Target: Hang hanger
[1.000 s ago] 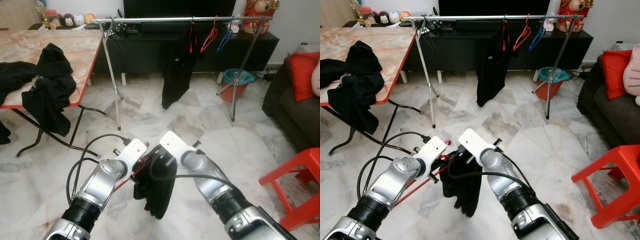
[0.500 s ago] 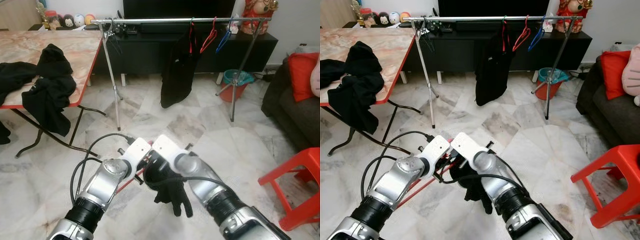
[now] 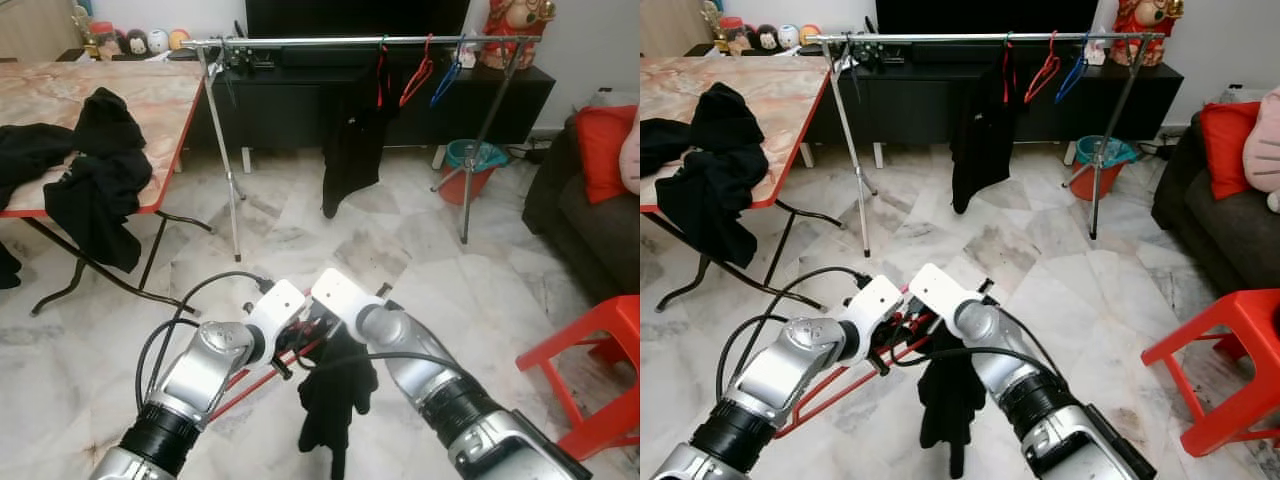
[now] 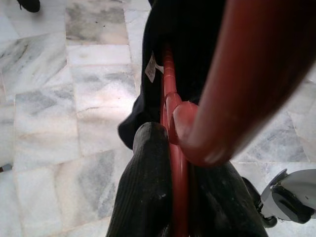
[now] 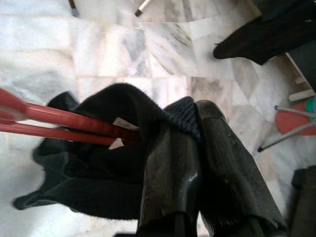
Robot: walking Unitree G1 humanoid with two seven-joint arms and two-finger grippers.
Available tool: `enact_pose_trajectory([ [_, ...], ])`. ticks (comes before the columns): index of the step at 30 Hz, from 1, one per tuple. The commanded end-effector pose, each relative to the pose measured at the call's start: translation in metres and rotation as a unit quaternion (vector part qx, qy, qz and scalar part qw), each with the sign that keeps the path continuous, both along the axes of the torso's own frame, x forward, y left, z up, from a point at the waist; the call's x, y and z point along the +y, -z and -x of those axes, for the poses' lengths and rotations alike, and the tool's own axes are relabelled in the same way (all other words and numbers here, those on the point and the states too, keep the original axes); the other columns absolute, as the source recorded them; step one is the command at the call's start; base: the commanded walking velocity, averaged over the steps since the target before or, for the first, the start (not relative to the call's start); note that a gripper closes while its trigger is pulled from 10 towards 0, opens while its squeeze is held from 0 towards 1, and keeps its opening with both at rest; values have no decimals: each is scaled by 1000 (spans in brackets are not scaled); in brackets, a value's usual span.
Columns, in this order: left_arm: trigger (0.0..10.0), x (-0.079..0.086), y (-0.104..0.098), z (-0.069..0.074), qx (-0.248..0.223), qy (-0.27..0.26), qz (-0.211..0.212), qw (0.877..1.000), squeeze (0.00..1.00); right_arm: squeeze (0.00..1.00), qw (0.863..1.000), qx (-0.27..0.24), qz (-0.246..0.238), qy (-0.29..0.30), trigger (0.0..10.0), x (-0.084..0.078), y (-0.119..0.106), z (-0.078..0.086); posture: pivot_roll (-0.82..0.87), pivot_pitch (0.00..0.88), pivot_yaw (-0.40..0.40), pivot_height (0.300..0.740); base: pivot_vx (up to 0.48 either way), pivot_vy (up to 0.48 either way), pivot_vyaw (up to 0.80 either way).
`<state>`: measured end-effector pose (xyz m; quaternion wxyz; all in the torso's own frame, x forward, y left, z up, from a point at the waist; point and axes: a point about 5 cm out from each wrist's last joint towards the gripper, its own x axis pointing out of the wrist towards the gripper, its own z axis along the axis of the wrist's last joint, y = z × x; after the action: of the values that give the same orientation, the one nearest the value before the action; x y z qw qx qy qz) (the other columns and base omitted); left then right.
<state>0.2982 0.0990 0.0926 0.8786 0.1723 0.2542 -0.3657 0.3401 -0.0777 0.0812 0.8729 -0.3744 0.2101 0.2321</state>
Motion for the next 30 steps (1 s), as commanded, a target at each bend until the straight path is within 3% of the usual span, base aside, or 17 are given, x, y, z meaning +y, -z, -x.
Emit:
enact_pose_trajectory([
  [1,10000,-1,-5,-1,-11,9,-2,1000,0,0,1000,-23,8,-1,10000,-2,-10,-7,110,0,-47,732,0,0,0],
  [18,10000,0,-9,-2,-20,7,2,1000,0,0,1000,-20,21,-8,10000,-4,-7,-9,108,0,-49,732,0,0,0],
  [22,10000,-1,-9,-4,-25,-5,3,1000,0,0,1000,-12,13,-17,10000,2,-6,-6,110,0,-51,732,0,0,0],
  [30,10000,4,-10,-17,-49,-81,-19,995,0,0,999,-2,-17,-39,10000,23,-7,2,111,0,-51,732,0,0,0],
])
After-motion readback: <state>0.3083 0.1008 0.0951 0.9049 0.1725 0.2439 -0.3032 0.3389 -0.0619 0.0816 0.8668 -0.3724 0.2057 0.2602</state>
